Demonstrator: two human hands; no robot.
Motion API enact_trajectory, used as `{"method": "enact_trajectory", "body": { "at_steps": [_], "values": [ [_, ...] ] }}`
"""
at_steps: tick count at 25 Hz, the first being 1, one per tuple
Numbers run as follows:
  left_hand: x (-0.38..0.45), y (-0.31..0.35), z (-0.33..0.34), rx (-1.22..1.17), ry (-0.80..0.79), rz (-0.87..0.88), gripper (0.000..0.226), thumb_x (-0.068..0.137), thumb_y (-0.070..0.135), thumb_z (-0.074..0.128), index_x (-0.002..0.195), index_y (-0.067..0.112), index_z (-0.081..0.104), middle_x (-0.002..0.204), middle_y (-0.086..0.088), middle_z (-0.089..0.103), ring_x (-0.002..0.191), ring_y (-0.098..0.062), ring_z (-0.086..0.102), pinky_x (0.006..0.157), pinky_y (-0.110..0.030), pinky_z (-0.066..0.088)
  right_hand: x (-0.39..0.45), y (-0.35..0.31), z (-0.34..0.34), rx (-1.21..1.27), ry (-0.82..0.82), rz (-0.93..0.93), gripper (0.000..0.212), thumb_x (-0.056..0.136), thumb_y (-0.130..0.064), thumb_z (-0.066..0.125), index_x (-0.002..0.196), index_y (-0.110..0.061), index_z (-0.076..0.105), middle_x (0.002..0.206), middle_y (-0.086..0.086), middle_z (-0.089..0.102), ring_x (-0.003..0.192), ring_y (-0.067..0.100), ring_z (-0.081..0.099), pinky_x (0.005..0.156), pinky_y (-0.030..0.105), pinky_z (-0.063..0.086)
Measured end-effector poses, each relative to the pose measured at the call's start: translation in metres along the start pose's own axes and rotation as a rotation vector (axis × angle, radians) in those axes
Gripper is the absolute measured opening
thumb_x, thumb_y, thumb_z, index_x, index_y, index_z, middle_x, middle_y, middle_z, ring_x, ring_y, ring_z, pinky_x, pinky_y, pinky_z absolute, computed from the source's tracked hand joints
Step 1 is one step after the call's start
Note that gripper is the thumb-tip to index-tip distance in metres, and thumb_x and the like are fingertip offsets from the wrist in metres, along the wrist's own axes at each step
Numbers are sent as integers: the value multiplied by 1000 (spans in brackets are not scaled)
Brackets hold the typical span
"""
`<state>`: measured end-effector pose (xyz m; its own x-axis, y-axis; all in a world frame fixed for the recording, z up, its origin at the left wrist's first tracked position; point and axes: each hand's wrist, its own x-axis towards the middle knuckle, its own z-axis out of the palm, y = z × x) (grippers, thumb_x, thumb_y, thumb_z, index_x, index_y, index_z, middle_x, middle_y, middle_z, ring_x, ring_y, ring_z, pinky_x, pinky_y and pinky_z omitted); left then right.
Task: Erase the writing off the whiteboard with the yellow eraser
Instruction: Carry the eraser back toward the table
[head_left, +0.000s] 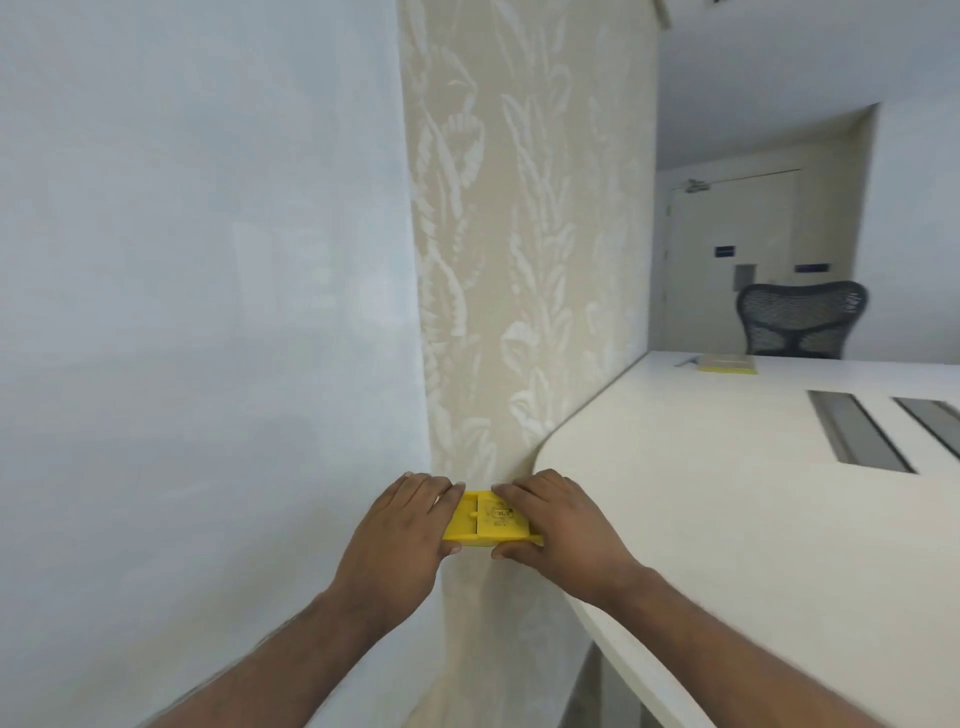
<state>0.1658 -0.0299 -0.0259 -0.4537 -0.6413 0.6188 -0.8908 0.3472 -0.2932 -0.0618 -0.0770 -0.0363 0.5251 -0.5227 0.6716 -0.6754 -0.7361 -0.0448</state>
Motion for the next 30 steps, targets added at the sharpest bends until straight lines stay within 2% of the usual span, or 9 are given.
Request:
{"method": "enact_trajectory", "body": {
  "at_steps": [9,10,12,13,15,20,26,30],
  "values": [
    [65,111,54,-237,-9,247,64,65,33,93,123,14,71,113,1,72,111,-23,70,97,-39,57,-113,63,-60,-154,-55,302,59,81,-56,67,131,-27,53,114,-9,60,102,15,50,87,25,40],
    [69,124,61,-266,-26,265,64,72,34,89,129,15,68,119,2,70,120,-23,66,103,-38,53,-125,65,-65,-173,-65,333,60,81,-57,66,131,-27,53,113,-10,60,102,15,49,87,24,40],
    [75,150,79,-344,-105,307,61,94,33,68,149,18,47,144,3,54,146,-20,41,123,-34,28,-153,69,-72,-196,-76,409,60,81,-59,64,132,-30,51,113,-10,59,101,14,48,85,22,37],
    [77,160,87,-388,-132,324,60,101,34,56,156,21,35,153,6,44,152,-18,27,126,-32,15,-165,69,-75,-202,-83,445,61,81,-60,64,133,-31,51,113,-11,59,101,13,48,85,22,37],
    [80,181,101,-417,-174,362,60,104,38,46,159,25,25,159,8,34,155,-14,16,126,-29,4,-188,71,-80,-211,-113,510,61,82,-61,63,134,-32,49,115,-11,59,103,12,47,85,21,36],
    [80,212,118,-424,-254,427,60,104,39,45,159,28,23,160,9,32,156,-13,12,126,-28,3,-221,77,-87,-206,-185,598,63,85,-60,60,139,-32,45,118,-9,57,107,12,45,88,22,35],
    [71,223,125,-514,-373,366,61,104,35,48,159,28,25,160,10,32,157,-12,9,125,-28,6,-228,78,-83,-74,-225,720,69,78,-59,68,139,-34,47,117,-10,57,111,10,45,91,25,39],
    [73,221,115,-544,-434,344,64,103,43,47,160,26,24,163,9,30,157,-12,6,125,-27,8,-223,84,-86,-29,-307,749,79,76,-62,68,144,-37,38,124,-11,55,119,10,43,95,25,37]
  ]
}}
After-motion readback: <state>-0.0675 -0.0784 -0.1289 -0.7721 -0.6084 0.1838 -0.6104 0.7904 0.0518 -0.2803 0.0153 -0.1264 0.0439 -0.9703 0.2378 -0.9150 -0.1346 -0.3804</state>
